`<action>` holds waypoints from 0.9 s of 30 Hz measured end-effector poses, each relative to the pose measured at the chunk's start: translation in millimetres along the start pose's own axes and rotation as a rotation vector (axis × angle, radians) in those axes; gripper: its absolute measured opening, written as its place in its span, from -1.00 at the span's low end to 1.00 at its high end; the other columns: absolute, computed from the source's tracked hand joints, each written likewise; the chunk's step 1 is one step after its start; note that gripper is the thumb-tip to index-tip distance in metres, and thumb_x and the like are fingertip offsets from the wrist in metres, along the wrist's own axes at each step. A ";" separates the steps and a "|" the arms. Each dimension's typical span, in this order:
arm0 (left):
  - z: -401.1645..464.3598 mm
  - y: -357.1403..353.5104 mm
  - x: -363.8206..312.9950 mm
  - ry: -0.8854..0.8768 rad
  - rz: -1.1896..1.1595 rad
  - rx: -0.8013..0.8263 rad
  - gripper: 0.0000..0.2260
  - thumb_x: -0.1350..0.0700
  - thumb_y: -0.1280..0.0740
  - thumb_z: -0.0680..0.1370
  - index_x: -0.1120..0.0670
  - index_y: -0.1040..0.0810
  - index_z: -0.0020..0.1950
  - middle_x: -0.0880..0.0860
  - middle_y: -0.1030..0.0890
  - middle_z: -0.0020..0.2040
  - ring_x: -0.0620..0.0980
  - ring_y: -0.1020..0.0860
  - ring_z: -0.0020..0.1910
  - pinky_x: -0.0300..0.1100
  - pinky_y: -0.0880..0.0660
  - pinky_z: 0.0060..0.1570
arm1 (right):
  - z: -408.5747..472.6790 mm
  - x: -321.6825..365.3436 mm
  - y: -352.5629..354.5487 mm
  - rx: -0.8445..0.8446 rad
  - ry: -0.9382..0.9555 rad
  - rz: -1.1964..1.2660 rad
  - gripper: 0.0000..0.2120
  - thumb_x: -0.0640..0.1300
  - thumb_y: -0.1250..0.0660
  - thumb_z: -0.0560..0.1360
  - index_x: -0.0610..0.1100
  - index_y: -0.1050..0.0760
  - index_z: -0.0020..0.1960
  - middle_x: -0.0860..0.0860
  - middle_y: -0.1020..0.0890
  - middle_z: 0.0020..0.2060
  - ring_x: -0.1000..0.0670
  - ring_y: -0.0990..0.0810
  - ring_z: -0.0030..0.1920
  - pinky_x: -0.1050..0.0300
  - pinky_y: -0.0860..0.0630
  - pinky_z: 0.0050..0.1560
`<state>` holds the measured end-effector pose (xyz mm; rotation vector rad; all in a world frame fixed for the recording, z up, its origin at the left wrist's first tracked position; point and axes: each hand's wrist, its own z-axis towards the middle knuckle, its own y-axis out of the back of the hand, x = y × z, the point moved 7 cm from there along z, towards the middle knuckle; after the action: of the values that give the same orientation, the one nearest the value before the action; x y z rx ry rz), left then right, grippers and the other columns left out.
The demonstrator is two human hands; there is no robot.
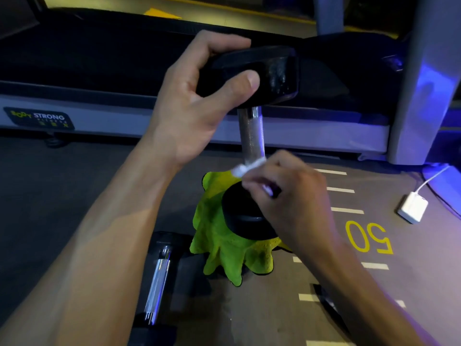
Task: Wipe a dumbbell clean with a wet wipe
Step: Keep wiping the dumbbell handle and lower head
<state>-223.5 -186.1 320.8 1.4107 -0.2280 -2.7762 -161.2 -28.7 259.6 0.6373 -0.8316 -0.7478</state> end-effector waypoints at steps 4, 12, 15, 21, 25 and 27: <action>2.0 0.3 -2.9 -0.006 0.050 0.012 -0.69 0.01 -0.40 0.59 0.05 -0.50 0.30 -0.09 -0.56 0.11 -0.27 -0.56 0.11 -0.30 -0.50 0.10 | 39.8 28.0 30.4 -0.367 0.191 -0.152 -0.87 -0.26 -0.44 0.50 -0.20 -0.70 0.03 -0.12 -0.63 -0.14 -0.11 -0.57 -0.12 0.25 -0.30 -0.12; 1.1 2.7 0.4 -0.007 0.023 0.006 -0.71 0.03 -0.39 0.59 0.06 -0.50 0.28 -0.07 -0.58 0.11 -0.19 -0.57 0.12 -0.22 -0.51 0.14 | 23.4 22.8 21.7 -0.292 0.175 -0.127 -0.75 -0.25 -0.27 0.57 -0.20 -0.68 0.14 -0.14 -0.64 0.01 -0.14 -0.60 0.03 0.21 -0.43 0.04; 1.6 3.4 0.2 -0.014 0.034 0.020 -0.70 0.03 -0.39 0.59 0.07 -0.49 0.29 -0.07 -0.57 0.13 -0.19 -0.57 0.14 -0.23 -0.51 0.14 | 23.1 25.1 20.5 -0.300 0.182 -0.081 -0.76 -0.32 -0.25 0.59 -0.27 -0.66 0.16 -0.14 -0.64 0.08 -0.10 -0.60 0.09 0.28 -0.43 0.14; 0.2 3.9 -0.5 -0.006 0.023 0.035 -0.69 0.02 -0.39 0.58 0.09 -0.49 0.28 -0.04 -0.57 0.12 -0.15 -0.57 0.12 -0.18 -0.50 0.13 | 5.9 15.9 5.7 -0.130 0.185 0.017 -0.63 -0.24 -0.29 0.62 -0.33 -0.48 0.39 -0.24 -0.47 0.35 -0.13 -0.47 0.38 0.04 -0.40 0.45; 1.2 4.3 -2.8 -0.006 0.015 0.033 -0.69 0.02 -0.40 0.56 0.09 -0.51 0.26 -0.08 -0.58 0.08 -0.18 -0.56 0.08 -0.23 -0.48 0.09 | -2.2 13.3 3.7 -0.085 0.155 0.108 -0.58 -0.22 -0.23 0.64 -0.32 -0.40 0.47 -0.18 -0.40 0.43 0.02 -0.38 0.47 0.18 -0.33 0.47; 0.4 5.7 -1.8 -0.001 -0.001 0.020 -0.69 0.01 -0.40 0.54 0.06 -0.52 0.24 -0.09 -0.59 0.06 -0.16 -0.55 0.07 -0.22 -0.48 0.10 | -29.0 1.7 0.6 0.002 0.130 0.152 -0.58 -0.16 -0.18 0.65 -0.26 -0.42 0.47 -0.10 -0.43 0.42 0.08 -0.39 0.46 0.23 -0.33 0.43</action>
<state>-223.1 -191.5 323.2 1.4140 -0.2564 -2.7829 -136.2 -23.7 245.6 0.6105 -0.7522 -0.5617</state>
